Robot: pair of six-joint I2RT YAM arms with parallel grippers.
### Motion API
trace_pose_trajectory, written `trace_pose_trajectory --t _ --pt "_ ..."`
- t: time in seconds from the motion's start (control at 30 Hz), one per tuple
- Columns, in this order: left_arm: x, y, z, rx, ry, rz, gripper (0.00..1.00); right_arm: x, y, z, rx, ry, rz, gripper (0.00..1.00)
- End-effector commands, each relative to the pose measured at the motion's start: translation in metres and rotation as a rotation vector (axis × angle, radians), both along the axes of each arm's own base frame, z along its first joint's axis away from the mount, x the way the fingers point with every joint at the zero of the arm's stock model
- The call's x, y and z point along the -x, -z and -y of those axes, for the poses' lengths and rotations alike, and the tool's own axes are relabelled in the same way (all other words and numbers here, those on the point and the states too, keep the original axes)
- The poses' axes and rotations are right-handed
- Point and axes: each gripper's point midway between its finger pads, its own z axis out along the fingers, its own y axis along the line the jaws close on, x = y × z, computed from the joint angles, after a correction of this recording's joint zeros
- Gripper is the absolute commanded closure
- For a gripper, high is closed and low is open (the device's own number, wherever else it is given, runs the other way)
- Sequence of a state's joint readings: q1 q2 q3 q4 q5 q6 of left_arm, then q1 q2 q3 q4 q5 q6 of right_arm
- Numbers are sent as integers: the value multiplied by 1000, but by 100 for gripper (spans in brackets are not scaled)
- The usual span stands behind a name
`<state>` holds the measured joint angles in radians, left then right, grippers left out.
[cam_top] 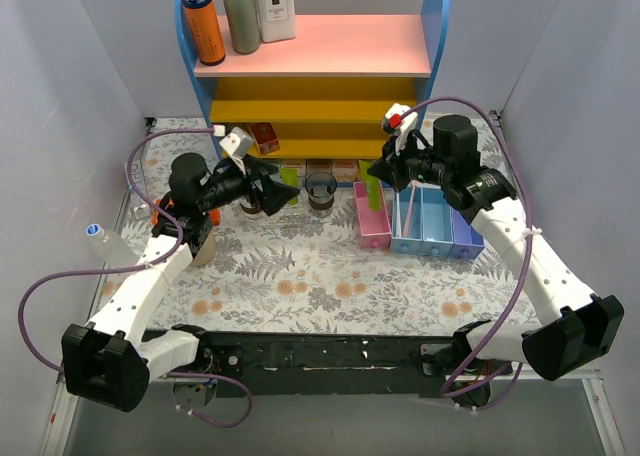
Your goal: Prepare toiletry sets of a toothbrush and toothpaste on the tray
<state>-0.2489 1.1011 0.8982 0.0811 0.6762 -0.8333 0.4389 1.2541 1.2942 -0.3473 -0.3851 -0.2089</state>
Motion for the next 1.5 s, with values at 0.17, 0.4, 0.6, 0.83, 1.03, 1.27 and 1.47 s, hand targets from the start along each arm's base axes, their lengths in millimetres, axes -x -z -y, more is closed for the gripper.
trace_pose_trajectory --t 0.17,0.4,0.6,0.83,1.03,1.27,1.47 --pt "72 0 74 25 440 -34 2 70 -9 -50 -166 -436 -124 99" --pt "78 3 83 46 487 -59 9 99 -3 -59 -199 -567 -199 99" --pt "81 5 85 55 504 -68 28 110 7 -67 -183 -610 -234 99" --pt "91 7 93 84 562 -101 47 110 17 -78 -166 -633 -262 99" --pt "93 8 95 83 558 -96 65 107 19 -80 -157 -628 -266 99" --pt "93 11 98 80 568 -109 78 106 19 -81 -155 -629 -258 99" --pt "95 15 100 74 577 -112 83 107 19 -80 -155 -634 -261 99"
